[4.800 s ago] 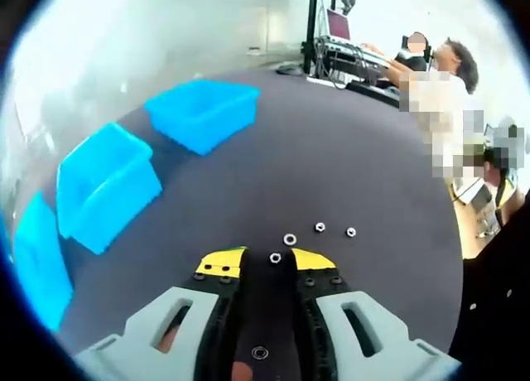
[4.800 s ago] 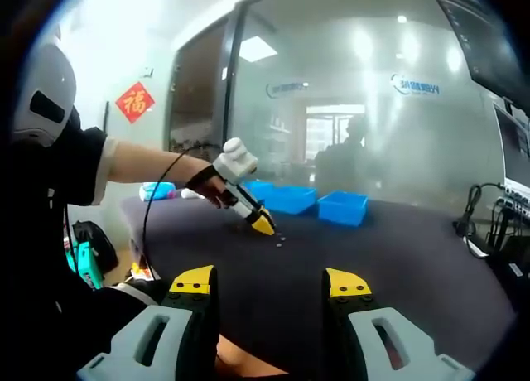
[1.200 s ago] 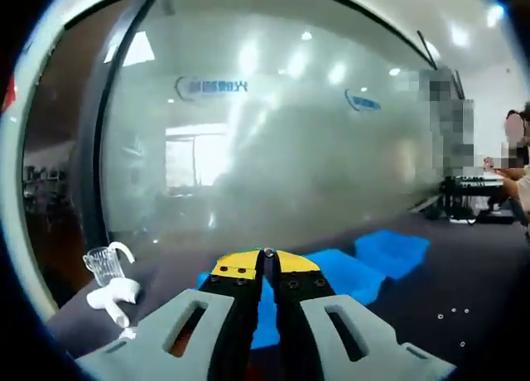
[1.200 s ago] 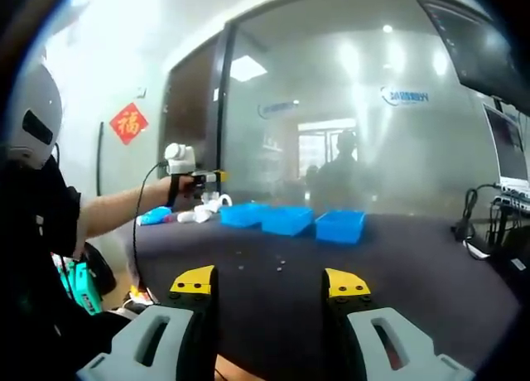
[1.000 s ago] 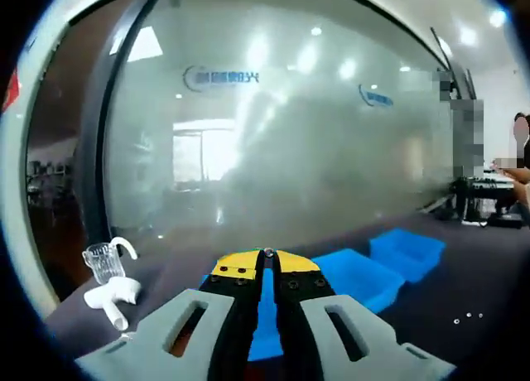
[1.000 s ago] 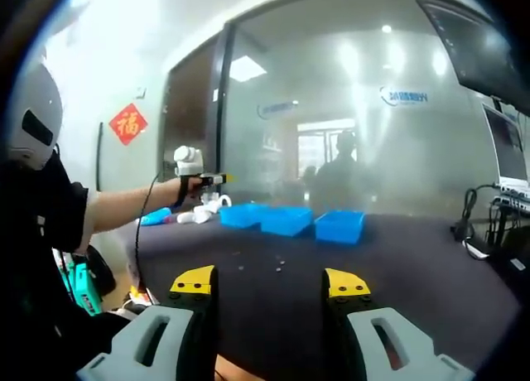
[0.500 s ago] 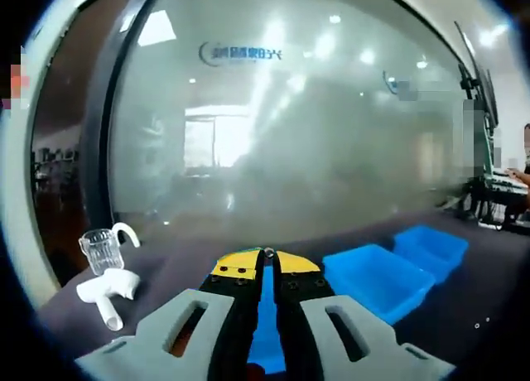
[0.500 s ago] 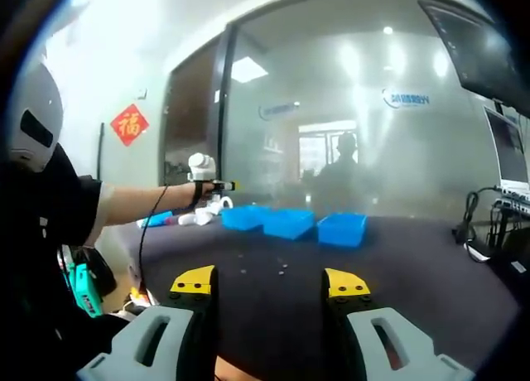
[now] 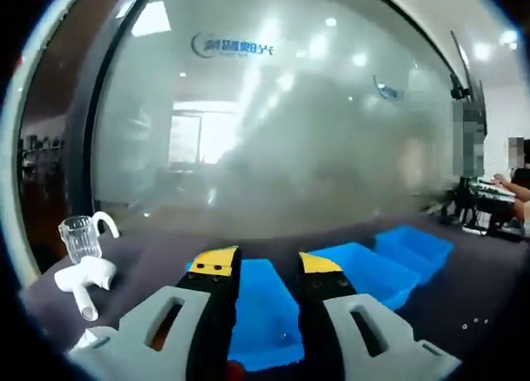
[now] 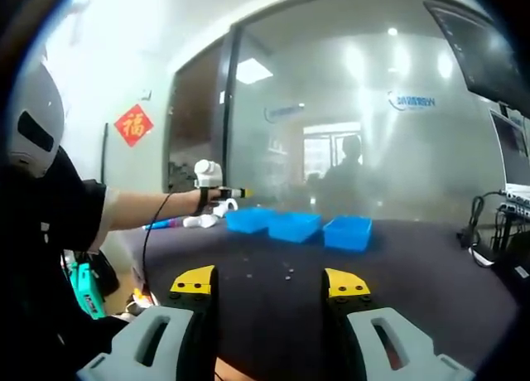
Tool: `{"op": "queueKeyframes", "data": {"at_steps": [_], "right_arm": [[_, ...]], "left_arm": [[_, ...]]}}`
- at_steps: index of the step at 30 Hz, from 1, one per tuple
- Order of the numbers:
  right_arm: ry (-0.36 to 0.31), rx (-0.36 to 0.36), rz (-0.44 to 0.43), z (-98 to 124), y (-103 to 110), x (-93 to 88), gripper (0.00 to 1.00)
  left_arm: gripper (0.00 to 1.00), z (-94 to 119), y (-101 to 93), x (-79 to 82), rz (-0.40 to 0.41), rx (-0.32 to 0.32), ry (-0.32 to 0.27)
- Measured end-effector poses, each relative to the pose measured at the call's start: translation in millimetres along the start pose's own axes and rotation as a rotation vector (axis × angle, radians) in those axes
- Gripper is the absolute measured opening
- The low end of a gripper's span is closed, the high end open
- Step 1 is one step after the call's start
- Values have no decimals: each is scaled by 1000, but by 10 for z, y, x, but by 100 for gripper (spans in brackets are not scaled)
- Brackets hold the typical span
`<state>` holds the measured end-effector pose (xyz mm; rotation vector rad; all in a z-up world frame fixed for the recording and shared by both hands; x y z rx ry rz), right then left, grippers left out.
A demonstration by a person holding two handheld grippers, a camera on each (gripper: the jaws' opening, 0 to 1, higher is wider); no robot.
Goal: Sort the screws, nuts, and washers into the corresponding bins
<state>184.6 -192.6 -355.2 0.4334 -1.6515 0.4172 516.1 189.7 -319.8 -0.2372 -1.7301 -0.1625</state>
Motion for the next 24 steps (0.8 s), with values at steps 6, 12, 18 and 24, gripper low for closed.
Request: {"op": "queueKeyframes", "data": {"at_steps": [6,12,18,24], "right_arm": [[3,5,-1,-5,8,-22,45],[-6,7,-3,-6,-3,-10,45],[-5,14,-5,-18,8,-27,45],[-4,19,-4,-35,4,-31,45]], "left_arm": [[30,173,-155,51,-44,-35,6],[37,499,-389,0,-75,-131,53],[36,881,-527,125,-13,-149,-7],[36,1185,-569,183,-4,-188,-38]]}}
Point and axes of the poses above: the point that each gripper's makers call its tool centre point, and the gripper's own axes: z roughly backward along the fingers, y roughly to its left, x roughly out of its top, the point moved 8 cm from there along z, roughly backward along the fingers, and after that the axes turned 10 degrees about -y, right-handed, at the moved point
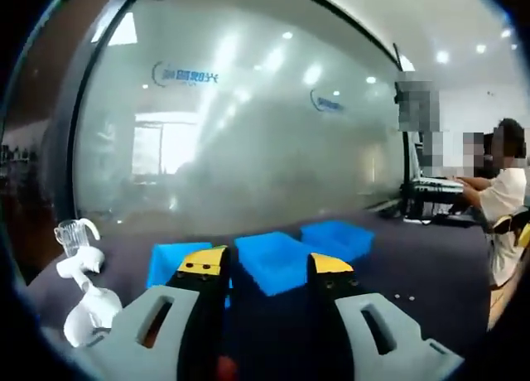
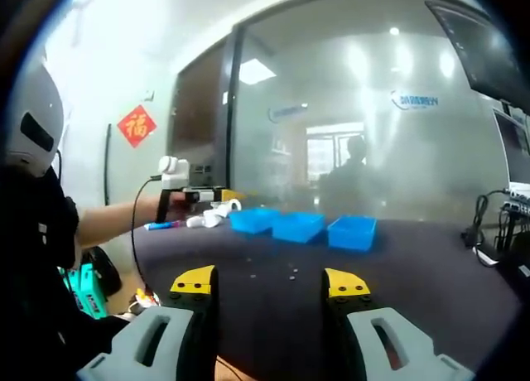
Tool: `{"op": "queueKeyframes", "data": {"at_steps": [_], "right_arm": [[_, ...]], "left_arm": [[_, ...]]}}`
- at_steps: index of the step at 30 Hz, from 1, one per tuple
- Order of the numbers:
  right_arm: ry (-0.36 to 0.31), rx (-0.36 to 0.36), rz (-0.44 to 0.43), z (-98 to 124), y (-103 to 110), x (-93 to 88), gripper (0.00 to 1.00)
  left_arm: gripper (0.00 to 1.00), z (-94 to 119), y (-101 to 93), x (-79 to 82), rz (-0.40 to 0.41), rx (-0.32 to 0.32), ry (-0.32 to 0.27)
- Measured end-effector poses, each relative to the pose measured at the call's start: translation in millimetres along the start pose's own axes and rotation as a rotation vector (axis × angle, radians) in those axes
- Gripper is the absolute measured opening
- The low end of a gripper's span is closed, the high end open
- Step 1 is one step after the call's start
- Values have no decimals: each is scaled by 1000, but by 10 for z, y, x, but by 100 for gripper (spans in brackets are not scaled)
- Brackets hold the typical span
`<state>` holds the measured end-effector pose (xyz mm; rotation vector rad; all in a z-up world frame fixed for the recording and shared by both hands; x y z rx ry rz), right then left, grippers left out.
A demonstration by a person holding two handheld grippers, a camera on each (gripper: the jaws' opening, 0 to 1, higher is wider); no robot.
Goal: Sort the screws, nuts, and washers into the corresponding bins
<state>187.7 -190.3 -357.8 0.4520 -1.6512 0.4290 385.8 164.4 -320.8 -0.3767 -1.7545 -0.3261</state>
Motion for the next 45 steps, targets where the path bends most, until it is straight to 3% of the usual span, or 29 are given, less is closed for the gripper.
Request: {"op": "queueKeyframes", "data": {"at_steps": [12,17,25,30,38,45], "right_arm": [[5,2,0,-30,-3,-16,45],[4,1,-4,-54,-5,-22,45],[5,-8,-13,-47,-19,-30,45],[1,-10,-16,-41,-22,-17,45],[2,-25,-21,12,-58,-9,45],[22,-31,-15,33,-79,-24,45]], "left_arm": [[35,558,-212,100,104,-40,-64],[35,751,-338,60,105,-39,-68],[35,1124,-627,71,37,-62,-51],[35,1215,-765,154,18,-83,-68],[35,1302,-837,146,40,-127,-38],[35,1357,-876,67,18,-211,52]]}}
Point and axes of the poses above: the point that each gripper's makers call its tool centre point, and the gripper's own axes: z roughly backward along the fingers, y roughly to its left, x roughly out of its top, the point moved 8 cm from there along z, roughly backward along the fingers, and after that the axes turned 10 degrees about -y, right-handed, at the moved point
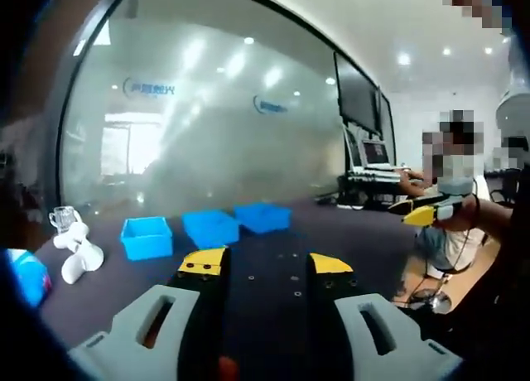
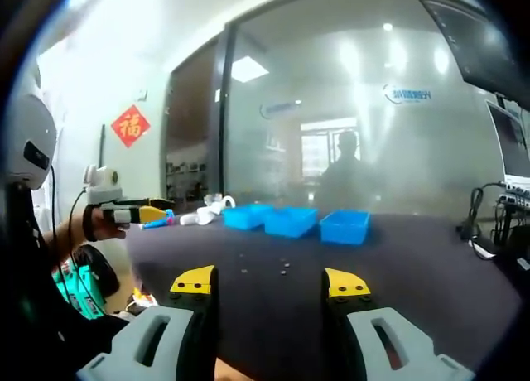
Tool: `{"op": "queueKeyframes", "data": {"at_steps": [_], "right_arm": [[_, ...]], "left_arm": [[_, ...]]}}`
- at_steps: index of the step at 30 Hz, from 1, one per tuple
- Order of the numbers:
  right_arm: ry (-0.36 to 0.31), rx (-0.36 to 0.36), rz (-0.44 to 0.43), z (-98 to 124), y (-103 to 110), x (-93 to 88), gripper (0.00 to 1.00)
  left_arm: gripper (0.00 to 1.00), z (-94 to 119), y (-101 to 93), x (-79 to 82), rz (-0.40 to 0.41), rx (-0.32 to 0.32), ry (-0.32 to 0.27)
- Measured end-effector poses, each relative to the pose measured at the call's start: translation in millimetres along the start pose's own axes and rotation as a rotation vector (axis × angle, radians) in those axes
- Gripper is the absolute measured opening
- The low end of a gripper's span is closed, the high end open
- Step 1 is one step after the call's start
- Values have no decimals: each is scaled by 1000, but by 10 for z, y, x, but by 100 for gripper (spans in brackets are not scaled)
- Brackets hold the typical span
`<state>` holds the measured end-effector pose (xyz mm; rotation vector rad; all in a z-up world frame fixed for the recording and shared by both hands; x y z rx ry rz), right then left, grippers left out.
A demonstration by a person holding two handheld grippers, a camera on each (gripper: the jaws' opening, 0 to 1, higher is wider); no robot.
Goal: Sort the screws, nuts, and washers into the corresponding bins
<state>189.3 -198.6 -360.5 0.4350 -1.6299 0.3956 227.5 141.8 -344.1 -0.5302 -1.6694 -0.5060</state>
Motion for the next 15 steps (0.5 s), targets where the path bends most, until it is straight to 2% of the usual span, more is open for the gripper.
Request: {"op": "queueKeyframes", "data": {"at_steps": [6,10,15], "right_arm": [[5,-4,7,24,7,-11,46],[3,-15,6,48,-27,-5,46],[5,-34,4,83,-74,-3,46]], "left_arm": [[36,-50,-66,-71,26,-87,58],[36,-153,-83,-98,88,-112,67],[36,-324,-68,-149,89,-140,107]]}}
Point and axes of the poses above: the point that each gripper's makers call its tool centre point, and the gripper's own axes: z roughly backward along the fingers, y roughly to its left, x roughly out of its top, the point moved 8 cm from there along z, roughly backward along the fingers, and after that the axes turned 10 degrees about -y, right-handed, at the moved point
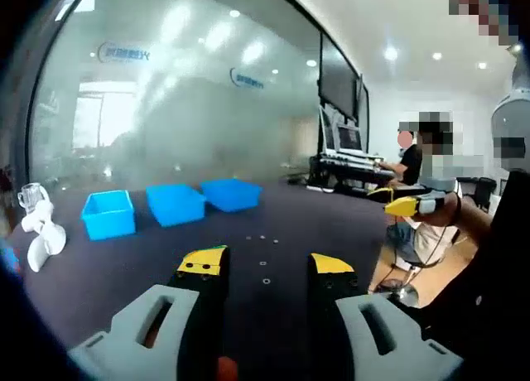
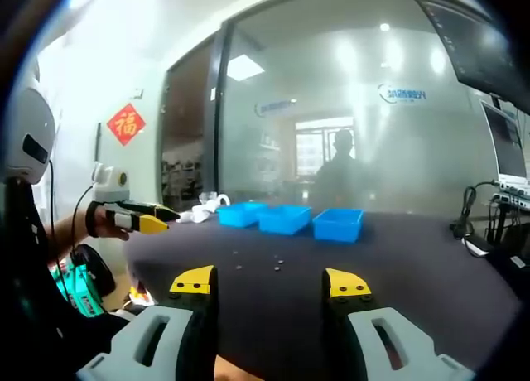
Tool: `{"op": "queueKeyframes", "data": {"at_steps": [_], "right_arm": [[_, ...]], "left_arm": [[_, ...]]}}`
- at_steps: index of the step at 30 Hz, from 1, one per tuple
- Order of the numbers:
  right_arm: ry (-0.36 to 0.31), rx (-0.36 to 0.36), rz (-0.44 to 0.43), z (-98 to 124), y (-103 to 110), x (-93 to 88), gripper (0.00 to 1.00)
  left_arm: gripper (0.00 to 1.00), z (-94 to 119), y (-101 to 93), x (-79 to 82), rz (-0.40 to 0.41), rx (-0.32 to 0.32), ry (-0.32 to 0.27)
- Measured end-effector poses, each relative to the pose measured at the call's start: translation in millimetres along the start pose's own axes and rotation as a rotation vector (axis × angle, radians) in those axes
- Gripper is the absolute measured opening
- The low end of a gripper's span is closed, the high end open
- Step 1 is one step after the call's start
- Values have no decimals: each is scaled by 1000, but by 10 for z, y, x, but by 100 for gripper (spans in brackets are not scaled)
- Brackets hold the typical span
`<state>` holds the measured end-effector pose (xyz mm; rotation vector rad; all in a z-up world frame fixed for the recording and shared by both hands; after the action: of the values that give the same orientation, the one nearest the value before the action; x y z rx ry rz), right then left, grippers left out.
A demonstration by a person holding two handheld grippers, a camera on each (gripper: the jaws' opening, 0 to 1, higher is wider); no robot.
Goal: Sort the screws, nuts, and washers into the corresponding bins
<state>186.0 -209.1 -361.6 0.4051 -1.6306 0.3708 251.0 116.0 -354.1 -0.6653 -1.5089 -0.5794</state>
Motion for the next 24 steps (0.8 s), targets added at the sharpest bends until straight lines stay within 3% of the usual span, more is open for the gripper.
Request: {"op": "queueKeyframes", "data": {"at_steps": [6,8,11,15,24], "right_arm": [[2,-14,-3,31,-50,-13,46],[5,-17,-2,35,-58,-18,46],[5,-19,-4,44,-65,-25,46],[14,-18,-4,53,-67,-50,46],[45,-62,3,85,-156,-124,45]], "left_arm": [[36,-224,17,35,-14,-54,48],[36,-307,-33,59,15,-107,75],[36,-445,-62,127,-47,-141,105],[36,-642,-85,172,-31,-201,175],[35,-1023,25,142,7,-206,308]]}}
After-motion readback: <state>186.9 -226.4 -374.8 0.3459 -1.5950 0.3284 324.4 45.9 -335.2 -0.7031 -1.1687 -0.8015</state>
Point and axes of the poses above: the point that each gripper's makers call its tool centre point, and the gripper's own axes: z roughly backward along the fingers, y roughly to its left, x roughly out of its top, the point moved 8 cm from there along z, roughly backward along the fingers, and after that the axes turned 10 degrees about -y, right-handed, at the moved point
